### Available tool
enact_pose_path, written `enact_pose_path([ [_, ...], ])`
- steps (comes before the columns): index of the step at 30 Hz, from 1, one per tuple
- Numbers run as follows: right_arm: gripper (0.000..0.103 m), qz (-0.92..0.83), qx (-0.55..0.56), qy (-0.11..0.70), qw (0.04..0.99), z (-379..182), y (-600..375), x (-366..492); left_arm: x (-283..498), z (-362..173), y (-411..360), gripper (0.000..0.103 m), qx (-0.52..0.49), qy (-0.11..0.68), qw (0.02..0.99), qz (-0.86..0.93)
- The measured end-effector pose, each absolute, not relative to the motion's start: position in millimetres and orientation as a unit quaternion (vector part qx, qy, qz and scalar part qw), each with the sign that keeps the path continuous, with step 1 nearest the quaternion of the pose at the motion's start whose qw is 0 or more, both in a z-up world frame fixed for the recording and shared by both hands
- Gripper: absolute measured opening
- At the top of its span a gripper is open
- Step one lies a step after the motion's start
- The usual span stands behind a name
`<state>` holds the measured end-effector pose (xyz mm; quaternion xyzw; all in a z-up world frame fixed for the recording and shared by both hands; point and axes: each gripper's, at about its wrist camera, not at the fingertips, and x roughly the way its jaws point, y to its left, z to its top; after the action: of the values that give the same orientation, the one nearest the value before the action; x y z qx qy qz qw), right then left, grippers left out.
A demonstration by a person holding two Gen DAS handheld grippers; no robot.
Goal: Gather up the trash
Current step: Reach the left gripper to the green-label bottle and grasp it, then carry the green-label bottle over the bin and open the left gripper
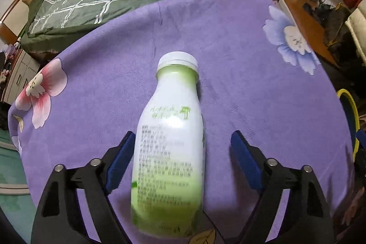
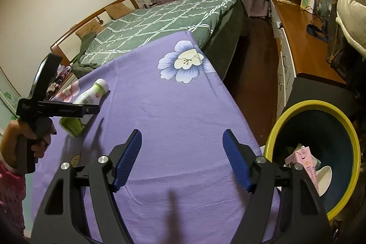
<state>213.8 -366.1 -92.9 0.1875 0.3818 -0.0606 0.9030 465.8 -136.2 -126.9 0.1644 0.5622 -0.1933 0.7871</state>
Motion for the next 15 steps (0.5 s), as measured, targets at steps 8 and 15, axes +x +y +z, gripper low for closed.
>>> enact_pose_path([
  [8,0.069,-0.058,0.192,0.382,0.902,-95,-375,212,470,-133,-142,0.051,0.169,0.573,0.779,-0.191],
  [15,0.069,-0.052,0.191,0.377,0.905,-89,-384,203,439,-118,-152,0.051,0.183,0.541,0.796,-0.2],
])
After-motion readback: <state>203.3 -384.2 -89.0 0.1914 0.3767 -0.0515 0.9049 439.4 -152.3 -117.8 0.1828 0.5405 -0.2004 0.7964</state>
